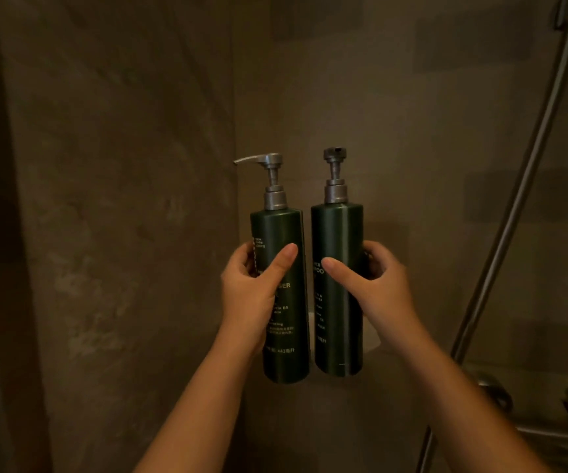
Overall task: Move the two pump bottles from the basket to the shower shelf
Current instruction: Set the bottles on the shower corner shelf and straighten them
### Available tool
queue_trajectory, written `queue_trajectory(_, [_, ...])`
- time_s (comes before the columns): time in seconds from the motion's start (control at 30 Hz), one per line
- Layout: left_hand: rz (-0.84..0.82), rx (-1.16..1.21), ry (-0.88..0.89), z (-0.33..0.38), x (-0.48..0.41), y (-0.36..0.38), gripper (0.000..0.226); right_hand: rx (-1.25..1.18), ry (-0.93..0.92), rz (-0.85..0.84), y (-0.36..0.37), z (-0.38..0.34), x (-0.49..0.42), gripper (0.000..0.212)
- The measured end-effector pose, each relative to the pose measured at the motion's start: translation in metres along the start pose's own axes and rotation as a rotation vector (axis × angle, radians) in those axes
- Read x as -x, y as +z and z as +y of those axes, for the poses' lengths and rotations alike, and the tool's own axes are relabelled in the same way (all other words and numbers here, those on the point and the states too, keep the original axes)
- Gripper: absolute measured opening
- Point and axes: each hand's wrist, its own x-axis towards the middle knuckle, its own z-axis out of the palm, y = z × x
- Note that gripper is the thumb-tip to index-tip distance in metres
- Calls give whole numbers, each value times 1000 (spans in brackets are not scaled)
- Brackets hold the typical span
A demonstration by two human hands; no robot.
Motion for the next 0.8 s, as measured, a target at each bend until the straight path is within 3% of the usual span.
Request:
queue_trajectory(0.27, [18, -70, -24, -28, -42, 5, 40, 8, 29, 117, 8, 35, -33, 32])
queue_trajectory(0.8, [14, -74, -98, -71, -97, 4, 36, 23, 40, 156, 25, 80, -73, 51])
